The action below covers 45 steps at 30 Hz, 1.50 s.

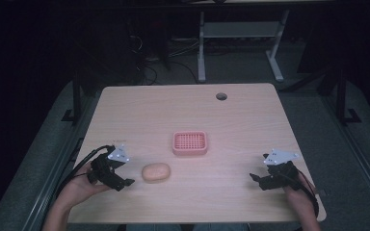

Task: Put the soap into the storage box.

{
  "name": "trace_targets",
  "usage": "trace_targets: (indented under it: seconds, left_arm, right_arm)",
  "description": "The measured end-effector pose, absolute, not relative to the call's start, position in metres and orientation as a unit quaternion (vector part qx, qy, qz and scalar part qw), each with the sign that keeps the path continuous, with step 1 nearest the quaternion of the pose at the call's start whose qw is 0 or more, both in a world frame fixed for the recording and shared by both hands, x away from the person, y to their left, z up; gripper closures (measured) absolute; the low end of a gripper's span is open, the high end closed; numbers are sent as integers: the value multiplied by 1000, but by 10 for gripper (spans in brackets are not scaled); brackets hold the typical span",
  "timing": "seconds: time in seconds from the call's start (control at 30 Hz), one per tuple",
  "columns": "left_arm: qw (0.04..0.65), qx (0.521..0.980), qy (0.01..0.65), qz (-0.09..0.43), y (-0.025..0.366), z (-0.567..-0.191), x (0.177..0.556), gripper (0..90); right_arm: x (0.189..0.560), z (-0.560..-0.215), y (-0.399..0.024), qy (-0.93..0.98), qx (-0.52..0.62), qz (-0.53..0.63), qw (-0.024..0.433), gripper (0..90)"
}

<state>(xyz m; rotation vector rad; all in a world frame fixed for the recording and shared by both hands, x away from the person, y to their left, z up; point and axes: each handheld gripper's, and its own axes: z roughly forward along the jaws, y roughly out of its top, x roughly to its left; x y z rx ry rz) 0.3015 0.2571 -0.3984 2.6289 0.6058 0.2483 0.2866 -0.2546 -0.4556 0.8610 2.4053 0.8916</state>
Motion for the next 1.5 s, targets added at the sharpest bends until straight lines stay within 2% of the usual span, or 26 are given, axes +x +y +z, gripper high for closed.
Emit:
trace_targets:
  seconds: [0.47,0.8,0.87,1.5]
  left_arm:
    - [187,965,176,59,214,-401,324,234]
    - [164,972,163,39,199,-406,335,238]
    - [166,973,156,34,196,-407,337,266]
    - [105,987,120,1,168,-427,353,248]
  right_arm:
    - [286,-455,-256,868,309,326,213,140]
    - [287,-455,-256,868,307,328,212,140]
    - [287,-455,-256,868,307,327,212,139]
    - [286,-455,-256,869,308,327,208,140]
